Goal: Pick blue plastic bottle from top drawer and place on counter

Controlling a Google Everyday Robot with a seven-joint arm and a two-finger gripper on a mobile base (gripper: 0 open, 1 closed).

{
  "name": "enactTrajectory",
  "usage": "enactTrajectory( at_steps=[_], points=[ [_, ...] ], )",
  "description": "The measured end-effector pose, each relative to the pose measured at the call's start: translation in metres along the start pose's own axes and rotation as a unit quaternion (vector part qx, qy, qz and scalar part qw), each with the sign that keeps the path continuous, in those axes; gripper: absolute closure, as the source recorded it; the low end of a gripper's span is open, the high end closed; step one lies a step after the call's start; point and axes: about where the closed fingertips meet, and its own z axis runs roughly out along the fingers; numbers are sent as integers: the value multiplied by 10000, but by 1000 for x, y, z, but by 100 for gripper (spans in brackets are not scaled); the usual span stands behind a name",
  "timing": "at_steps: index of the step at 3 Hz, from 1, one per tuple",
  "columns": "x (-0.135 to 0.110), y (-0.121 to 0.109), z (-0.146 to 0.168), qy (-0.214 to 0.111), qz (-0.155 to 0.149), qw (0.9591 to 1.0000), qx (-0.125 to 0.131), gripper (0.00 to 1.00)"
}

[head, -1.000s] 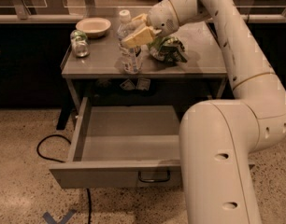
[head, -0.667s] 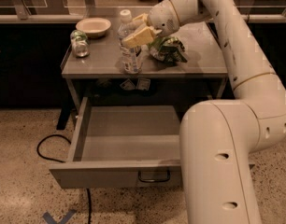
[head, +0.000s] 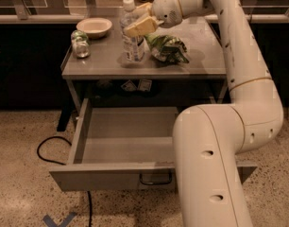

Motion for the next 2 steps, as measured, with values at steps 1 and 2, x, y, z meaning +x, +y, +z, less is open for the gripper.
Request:
enactTrajectory(
  at_steps=[1,2],
  points=[
    [0,0,0,0,0,10000,0,100],
    [9,-4,10,-82,61,9999,-38,100]
  ],
)
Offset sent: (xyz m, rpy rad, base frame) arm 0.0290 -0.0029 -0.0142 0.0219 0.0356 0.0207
